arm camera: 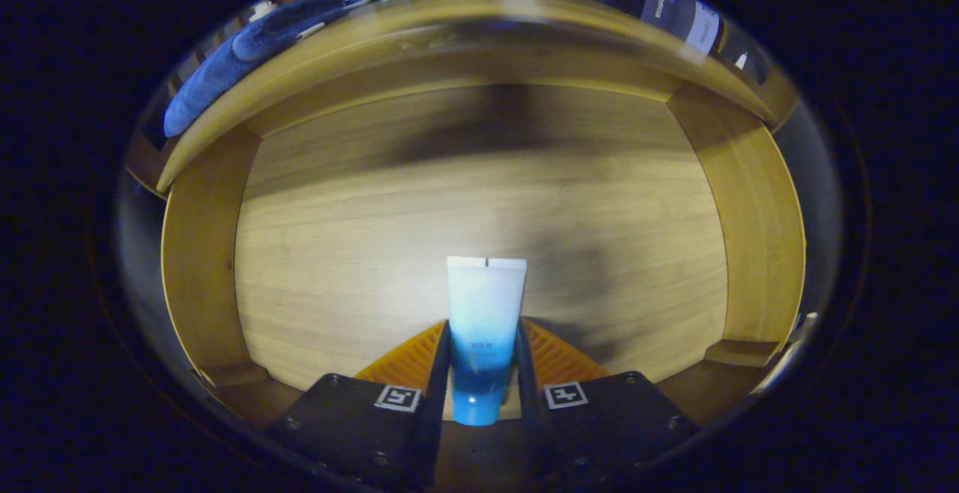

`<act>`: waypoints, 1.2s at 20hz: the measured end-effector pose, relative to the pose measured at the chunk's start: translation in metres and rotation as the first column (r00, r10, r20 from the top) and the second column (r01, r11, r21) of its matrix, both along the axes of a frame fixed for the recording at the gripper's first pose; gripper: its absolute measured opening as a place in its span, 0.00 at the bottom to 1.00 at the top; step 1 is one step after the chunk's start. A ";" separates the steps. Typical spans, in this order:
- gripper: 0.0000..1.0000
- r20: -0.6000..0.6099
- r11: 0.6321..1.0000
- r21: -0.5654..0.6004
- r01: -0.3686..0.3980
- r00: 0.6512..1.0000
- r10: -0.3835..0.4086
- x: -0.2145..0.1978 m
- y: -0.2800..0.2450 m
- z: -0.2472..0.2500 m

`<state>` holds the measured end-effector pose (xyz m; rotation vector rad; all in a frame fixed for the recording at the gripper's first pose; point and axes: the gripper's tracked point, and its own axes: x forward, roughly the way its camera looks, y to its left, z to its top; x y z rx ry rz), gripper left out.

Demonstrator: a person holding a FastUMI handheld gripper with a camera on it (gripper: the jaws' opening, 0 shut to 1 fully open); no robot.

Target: Pull open the drawer, take out the items inside it, and place them on the countertop above the cabinet.

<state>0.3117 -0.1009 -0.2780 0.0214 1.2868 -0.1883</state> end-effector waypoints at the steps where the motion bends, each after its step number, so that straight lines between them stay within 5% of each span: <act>1: 0.45 0.031 1.000 0.013 -0.015 0.999 0.015 0.004 0.000 0.002; 6: 0.40 0.233 0.994 0.081 -0.075 0.971 0.054 0.006 0.007 0.034; 10: 0.40 0.432 0.979 0.116 -0.168 0.896 0.103 0.010 0.020 0.074; 13: 0.40 0.581 0.976 0.064 -0.208 0.803 0.133 0.018 0.019 0.111; 19: 0.39 0.774 0.948 -0.215 -0.236 0.551 0.313 0.056 0.017 0.204; 21: 0.39 0.794 0.946 -0.234 -0.224 0.517 0.319 0.065 0.022 0.218; 24: 0.39 0.804 0.951 -0.210 -0.229 0.513 0.301 0.105 0.030 0.214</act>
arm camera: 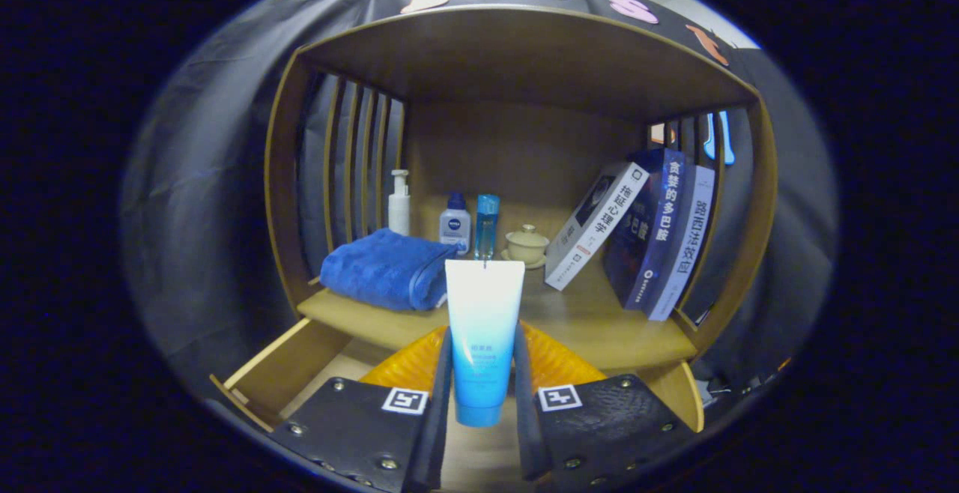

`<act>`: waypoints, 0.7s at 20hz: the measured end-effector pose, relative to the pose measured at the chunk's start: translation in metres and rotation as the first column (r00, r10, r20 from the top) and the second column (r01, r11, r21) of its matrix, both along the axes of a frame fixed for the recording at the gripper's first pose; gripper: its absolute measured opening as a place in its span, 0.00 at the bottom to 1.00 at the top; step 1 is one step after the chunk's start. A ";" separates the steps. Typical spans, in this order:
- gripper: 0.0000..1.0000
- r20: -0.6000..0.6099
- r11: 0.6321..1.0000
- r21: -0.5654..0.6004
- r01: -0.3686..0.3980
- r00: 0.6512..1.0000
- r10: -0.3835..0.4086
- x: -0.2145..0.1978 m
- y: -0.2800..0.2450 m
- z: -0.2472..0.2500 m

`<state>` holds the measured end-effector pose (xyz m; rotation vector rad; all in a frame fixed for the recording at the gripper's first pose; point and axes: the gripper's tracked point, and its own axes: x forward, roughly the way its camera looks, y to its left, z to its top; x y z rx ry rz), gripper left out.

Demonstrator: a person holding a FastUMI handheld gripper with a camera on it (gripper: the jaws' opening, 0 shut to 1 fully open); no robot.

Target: Pull open the drawer, take out the items inside it, and place them on the countertop above the cabinet.

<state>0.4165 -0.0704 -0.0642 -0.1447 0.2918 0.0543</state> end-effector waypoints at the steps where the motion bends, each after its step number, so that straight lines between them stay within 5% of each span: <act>1: 0.39 -0.008 1.000 0.002 0.011 1.000 -0.011 0.014 -0.001 -0.007; 14: 0.39 -0.097 0.956 0.173 0.239 0.970 -0.225 0.121 -0.047 -0.061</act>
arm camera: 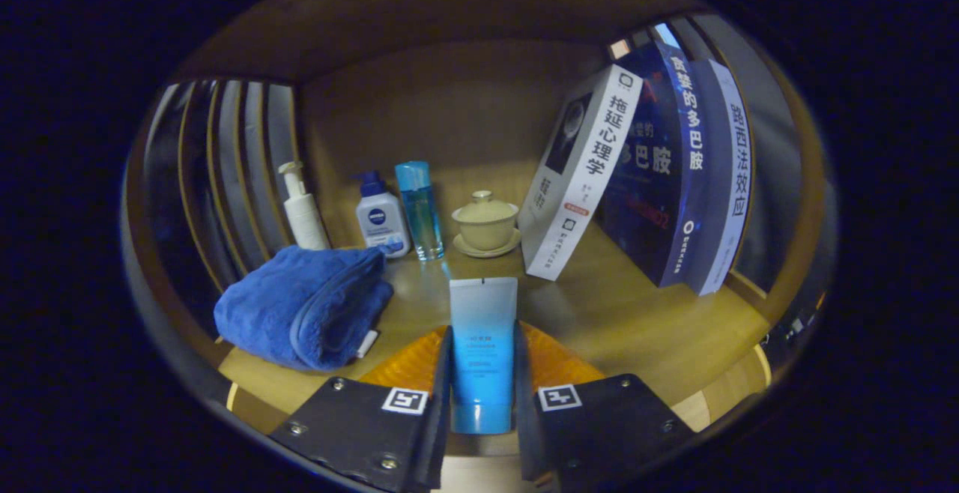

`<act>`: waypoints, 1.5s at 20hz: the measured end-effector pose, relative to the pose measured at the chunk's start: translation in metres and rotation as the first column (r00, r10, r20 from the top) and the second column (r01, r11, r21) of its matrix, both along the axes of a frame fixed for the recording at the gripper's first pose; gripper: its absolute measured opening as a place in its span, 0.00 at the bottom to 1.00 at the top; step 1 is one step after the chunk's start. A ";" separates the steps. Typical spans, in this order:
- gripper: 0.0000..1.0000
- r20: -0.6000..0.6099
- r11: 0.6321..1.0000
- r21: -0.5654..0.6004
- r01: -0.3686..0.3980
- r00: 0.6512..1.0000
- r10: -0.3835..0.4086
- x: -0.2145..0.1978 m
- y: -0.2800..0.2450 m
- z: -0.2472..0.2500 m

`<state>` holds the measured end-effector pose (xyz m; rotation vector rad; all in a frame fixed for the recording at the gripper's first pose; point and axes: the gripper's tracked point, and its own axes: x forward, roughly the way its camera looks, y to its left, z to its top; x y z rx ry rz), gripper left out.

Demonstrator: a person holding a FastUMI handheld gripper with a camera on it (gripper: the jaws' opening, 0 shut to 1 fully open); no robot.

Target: Pull open the drawer, take out the items inside it, and place them on the countertop above the cabinet.

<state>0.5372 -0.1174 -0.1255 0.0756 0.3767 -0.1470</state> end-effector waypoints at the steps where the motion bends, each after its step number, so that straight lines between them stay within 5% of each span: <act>1: 0.41 -0.005 1.000 -0.001 0.013 1.000 -0.013 0.001 -0.004 -0.001; 2: 0.45 -0.016 1.000 -0.005 0.021 1.000 -0.021 -0.002 -0.005 -0.003; 6: 1.00 -0.010 0.995 -0.103 0.000 1.000 -0.001 -0.026 -0.006 0.008; 11: 0.99 0.059 0.980 -0.182 -0.073 0.995 0.085 -0.086 0.016 0.051; 20: 0.99 0.133 0.994 -0.051 -0.096 0.986 0.102 -0.210 0.041 0.111; 30: 0.99 0.176 0.996 -0.079 -0.049 0.982 0.062 -0.333 0.029 0.057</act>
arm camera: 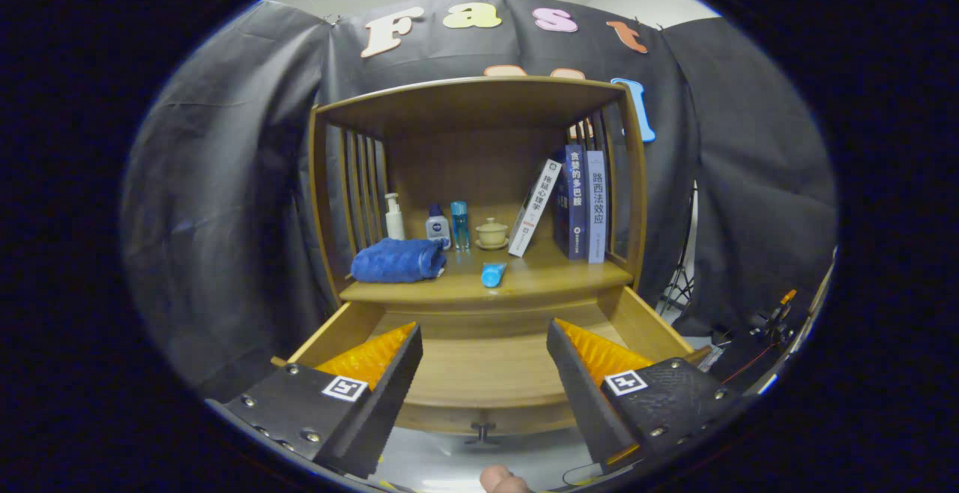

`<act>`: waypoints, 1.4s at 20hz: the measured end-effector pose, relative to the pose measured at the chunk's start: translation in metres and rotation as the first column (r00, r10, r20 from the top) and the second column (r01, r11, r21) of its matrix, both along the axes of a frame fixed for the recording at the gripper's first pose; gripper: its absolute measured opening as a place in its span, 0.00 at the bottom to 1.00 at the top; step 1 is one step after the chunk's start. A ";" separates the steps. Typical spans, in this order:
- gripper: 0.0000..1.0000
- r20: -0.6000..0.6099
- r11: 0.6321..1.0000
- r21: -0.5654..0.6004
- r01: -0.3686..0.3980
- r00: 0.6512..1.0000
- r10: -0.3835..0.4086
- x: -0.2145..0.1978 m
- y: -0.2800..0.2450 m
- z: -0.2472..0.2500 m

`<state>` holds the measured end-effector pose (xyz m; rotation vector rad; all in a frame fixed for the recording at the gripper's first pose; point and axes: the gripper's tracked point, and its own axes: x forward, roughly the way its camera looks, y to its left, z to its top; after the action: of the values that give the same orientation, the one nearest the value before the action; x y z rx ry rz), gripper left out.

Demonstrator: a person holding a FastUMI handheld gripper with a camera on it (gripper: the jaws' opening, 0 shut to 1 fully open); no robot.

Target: Pull open the drawer, take out the items inside it, and place them on the countertop above the cabinet.

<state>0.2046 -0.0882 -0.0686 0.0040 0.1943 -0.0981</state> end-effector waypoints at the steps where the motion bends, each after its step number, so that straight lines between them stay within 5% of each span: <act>1: 0.99 0.005 1.000 -0.002 0.005 1.000 -0.005 -0.009 -0.001 -0.011; 12: 0.99 -0.017 0.997 -0.068 -0.029 0.999 0.028 -0.021 0.004 -0.139; 28: 0.99 0.015 1.000 0.019 0.014 1.000 -0.014 0.001 0.000 -0.174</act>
<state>0.2061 -0.0886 -0.2425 0.0245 0.1801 -0.1102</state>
